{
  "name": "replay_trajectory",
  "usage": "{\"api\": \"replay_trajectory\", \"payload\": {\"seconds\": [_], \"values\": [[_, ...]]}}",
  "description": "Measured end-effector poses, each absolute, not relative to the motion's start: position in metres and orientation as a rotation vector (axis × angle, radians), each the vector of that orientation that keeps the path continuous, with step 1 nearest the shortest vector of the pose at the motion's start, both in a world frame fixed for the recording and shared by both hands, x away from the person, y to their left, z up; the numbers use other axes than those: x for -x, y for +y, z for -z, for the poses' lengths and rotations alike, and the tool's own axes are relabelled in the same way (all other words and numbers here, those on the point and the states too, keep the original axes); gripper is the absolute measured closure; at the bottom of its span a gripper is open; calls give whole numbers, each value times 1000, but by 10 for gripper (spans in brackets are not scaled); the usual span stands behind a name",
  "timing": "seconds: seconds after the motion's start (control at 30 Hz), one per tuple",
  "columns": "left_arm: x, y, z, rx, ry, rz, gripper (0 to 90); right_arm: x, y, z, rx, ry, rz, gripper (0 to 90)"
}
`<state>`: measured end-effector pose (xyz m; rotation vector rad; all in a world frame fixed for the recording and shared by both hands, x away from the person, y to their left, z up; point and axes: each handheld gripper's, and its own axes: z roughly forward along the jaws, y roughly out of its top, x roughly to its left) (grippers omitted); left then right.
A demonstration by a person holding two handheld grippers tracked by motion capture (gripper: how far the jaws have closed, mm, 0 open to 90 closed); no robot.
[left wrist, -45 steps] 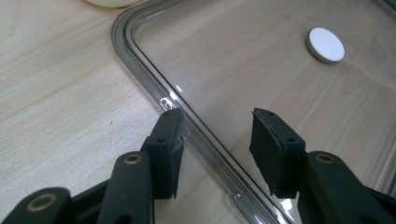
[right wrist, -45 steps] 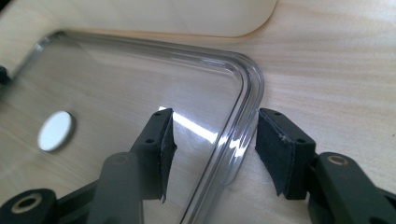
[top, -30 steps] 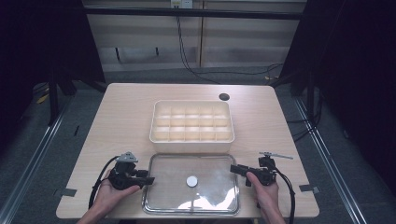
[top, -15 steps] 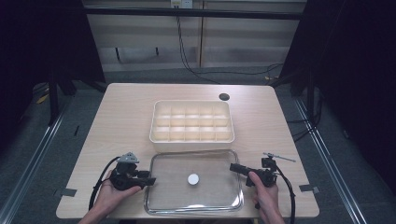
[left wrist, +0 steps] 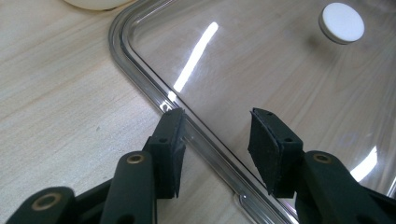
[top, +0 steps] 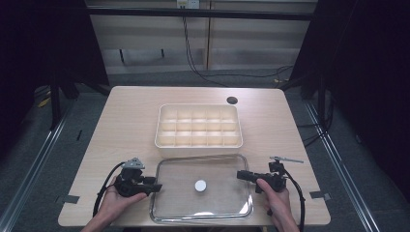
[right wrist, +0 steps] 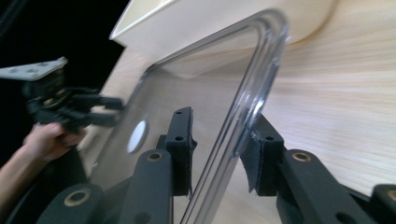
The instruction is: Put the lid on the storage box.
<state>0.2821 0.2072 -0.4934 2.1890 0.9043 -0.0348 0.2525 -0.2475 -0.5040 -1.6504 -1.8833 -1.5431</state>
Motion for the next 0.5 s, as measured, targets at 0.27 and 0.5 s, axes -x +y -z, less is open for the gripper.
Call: {"api": "replay_trajectory", "payload": {"seconds": [0.27,0.5], "values": [[-283,208,493,-2193,913,14,523,-253,-245,500,1651,-1913,1587,695],[-284,209,493,-2174,935,20,397,-250,-244,497,1641,-1915,1624,709]]}}
